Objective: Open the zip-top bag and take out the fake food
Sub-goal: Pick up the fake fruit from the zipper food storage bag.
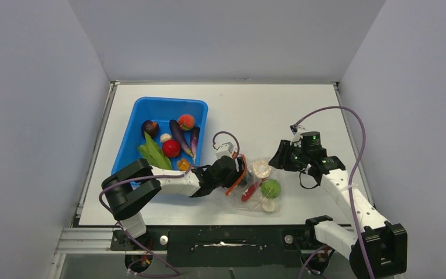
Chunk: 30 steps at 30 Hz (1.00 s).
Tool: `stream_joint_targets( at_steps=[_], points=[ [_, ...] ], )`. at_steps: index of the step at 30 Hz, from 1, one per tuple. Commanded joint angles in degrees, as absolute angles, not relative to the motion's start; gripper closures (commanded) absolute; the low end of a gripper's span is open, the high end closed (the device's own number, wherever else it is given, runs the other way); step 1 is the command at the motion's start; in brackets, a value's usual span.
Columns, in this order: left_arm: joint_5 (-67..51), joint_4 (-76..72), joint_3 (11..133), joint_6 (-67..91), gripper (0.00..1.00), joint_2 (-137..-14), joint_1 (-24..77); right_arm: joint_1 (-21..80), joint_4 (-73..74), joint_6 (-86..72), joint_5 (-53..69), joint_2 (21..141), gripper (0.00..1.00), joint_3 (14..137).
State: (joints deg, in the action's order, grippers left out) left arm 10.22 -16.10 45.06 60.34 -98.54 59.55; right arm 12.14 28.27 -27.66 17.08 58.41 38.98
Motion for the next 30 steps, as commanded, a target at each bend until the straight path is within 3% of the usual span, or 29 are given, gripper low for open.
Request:
stream_joint_targets(
  at_steps=[1,6,12,23,30],
  points=[
    [10.15,-18.16,47.02,60.73,0.33,-97.06,60.41,12.29,24.64,-26.72,23.03,60.02,0.64,39.8],
    [11.04,-15.63,47.5,61.1,0.45,-97.53,60.56,12.25,24.97,-26.1,23.31,61.85,0.66,40.0],
    [11.71,-14.98,48.59,60.33,0.75,-96.41,60.71,12.25,24.6,-25.47,24.75,61.93,0.66,39.86],
    [9.77,-5.29,49.94,55.58,0.82,-90.53,61.0,15.83,24.26,-22.63,29.24,65.2,0.65,40.76],
    [5.4,3.47,52.22,51.39,0.83,-88.06,61.0,23.35,25.02,-23.92,19.59,68.25,0.65,42.86]
  ],
)
